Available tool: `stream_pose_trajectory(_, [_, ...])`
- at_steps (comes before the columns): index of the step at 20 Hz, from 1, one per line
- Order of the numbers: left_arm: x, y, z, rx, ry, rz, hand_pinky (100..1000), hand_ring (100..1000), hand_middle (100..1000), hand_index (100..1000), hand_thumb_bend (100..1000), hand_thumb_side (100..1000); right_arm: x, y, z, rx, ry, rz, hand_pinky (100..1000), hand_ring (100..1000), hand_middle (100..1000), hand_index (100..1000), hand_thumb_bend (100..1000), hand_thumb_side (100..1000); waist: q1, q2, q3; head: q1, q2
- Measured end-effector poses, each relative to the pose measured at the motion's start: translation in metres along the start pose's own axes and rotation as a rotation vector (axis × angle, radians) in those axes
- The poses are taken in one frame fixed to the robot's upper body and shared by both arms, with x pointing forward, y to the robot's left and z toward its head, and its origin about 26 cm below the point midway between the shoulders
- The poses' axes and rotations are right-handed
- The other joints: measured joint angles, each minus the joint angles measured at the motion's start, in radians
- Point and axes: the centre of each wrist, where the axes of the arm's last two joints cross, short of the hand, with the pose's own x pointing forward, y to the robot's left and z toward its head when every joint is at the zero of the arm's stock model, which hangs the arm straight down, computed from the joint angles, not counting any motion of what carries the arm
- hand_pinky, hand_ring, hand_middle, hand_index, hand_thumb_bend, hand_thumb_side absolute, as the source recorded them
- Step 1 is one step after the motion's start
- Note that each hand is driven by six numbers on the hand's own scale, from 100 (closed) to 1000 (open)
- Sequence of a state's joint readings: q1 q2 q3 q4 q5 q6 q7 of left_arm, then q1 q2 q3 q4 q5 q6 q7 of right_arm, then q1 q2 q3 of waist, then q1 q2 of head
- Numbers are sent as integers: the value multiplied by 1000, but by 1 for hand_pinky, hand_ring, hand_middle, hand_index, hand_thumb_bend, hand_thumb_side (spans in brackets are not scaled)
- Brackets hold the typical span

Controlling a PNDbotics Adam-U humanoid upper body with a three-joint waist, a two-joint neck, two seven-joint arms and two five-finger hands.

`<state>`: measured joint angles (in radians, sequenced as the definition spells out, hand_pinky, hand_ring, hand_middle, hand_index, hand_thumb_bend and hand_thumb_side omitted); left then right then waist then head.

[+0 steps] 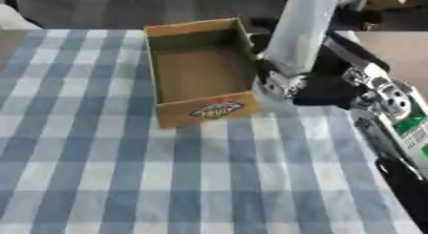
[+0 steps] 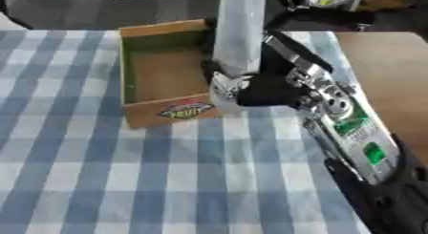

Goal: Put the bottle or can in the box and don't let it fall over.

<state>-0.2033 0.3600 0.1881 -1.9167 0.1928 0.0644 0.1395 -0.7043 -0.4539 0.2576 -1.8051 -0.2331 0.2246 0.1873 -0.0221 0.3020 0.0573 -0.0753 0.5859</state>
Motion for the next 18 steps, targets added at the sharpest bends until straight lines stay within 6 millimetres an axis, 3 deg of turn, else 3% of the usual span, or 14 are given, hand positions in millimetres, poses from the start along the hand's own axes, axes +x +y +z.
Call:
stream_pose_trajectory(3, [0,0,0,0,-1,0,1000,563,729,874,576,440,-3,-3,-1,-15,6,0,793,969,983,402,100,170,-1,1,7,-9,-1])
stream_pose_trajectory(10, [2,-1,-2,-1,-9,2,1000,562,729,873,577,440,5,-31,-27,-108,-1,4,792,970,985,403,100,189,-7,14,37,-50,-10])
stream_pose_trajectory(11, [2,-1,-3,-2,-11,3,1000,562,729,873,577,440,4,-34,-30,-123,1,4,792,970,987,404,100,248,-8,16,42,-55,-12])
stream_pose_trajectory(12, [3,-1,-4,-2,-15,4,1000,562,729,873,578,440,3,-38,-33,-138,4,5,792,970,988,404,100,192,-10,20,49,-61,-16])
stream_pose_trajectory(18, [9,-4,-10,-19,-40,4,1000,562,728,873,579,439,-8,-59,-49,-224,37,10,792,972,996,406,100,231,-23,41,98,-98,-36])
